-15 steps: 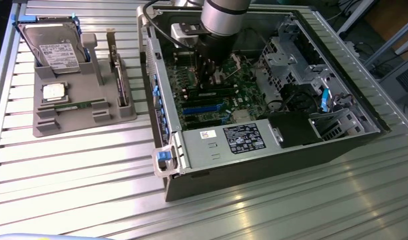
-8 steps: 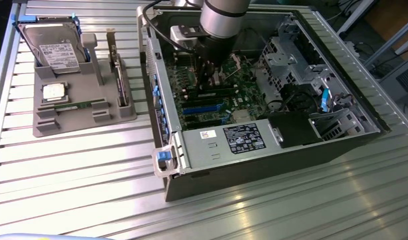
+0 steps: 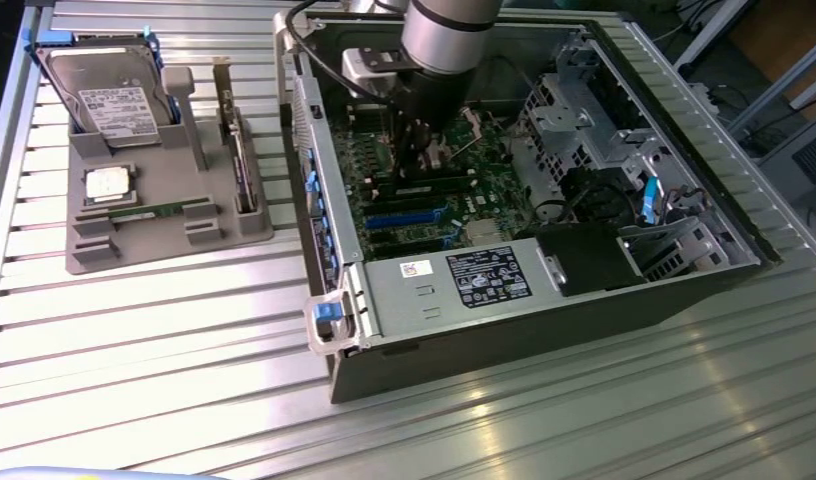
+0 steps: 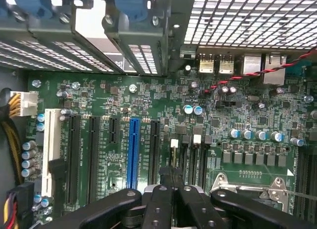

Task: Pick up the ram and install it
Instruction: 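Press down the ram until it locks into place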

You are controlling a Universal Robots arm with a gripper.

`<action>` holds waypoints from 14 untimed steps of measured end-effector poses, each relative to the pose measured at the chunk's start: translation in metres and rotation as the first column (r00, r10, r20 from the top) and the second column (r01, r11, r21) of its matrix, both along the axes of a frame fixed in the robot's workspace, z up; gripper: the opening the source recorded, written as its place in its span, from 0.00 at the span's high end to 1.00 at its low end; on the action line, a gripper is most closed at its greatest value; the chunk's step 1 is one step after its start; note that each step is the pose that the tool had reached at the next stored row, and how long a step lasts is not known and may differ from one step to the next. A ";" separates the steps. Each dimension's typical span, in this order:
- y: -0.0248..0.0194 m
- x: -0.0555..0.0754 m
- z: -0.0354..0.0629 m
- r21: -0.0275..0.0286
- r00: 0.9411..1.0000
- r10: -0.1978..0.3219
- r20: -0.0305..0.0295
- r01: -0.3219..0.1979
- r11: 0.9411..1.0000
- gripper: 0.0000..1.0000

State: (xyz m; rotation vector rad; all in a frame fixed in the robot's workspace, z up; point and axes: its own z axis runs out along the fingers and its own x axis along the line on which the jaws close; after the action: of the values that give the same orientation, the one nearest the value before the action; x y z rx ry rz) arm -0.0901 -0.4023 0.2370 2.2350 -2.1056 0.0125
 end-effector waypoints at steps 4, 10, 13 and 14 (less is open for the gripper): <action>0.0000 0.025 0.0019 0.000 1.000 0.000 0.000 0.000 1.000 0.90; 0.0000 0.060 0.0022 0.000 1.000 0.000 -0.001 0.000 1.000 0.90; 0.0000 0.069 0.0027 0.000 1.000 0.000 -0.001 0.000 1.000 0.90; 0.0000 0.073 0.0029 0.000 1.000 0.000 -0.001 0.000 1.000 0.90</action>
State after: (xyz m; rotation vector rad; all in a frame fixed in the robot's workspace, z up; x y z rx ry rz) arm -0.0170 -0.4023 0.2399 2.2344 -2.1054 0.0113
